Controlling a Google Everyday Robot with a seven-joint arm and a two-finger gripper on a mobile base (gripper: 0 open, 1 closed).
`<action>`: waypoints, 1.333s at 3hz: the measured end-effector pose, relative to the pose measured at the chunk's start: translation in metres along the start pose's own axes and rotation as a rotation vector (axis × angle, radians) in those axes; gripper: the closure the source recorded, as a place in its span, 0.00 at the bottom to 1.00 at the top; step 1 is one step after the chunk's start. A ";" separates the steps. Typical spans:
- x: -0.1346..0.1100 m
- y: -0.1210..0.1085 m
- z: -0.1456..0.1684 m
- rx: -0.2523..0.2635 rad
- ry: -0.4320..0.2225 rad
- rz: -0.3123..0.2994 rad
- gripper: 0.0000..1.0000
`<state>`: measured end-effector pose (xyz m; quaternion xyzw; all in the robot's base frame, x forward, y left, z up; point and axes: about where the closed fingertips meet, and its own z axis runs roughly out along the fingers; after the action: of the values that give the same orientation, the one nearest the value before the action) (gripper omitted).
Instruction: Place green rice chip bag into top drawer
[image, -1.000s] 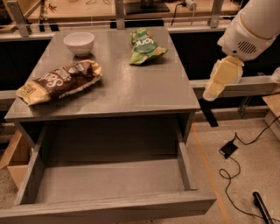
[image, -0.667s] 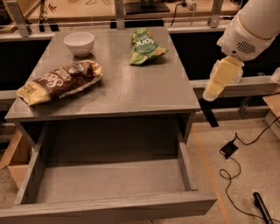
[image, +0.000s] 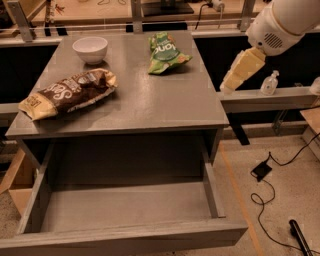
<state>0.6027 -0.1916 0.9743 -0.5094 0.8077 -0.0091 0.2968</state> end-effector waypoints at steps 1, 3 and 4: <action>-0.035 -0.040 0.009 0.034 -0.094 0.088 0.00; -0.063 -0.074 0.038 0.060 -0.155 0.327 0.00; -0.063 -0.074 0.038 0.059 -0.154 0.329 0.00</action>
Offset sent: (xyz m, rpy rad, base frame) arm 0.1550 0.0349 0.0273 0.4104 -0.0468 -0.4330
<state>0.7006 -0.1642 0.9961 -0.3608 0.8543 0.0550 0.3702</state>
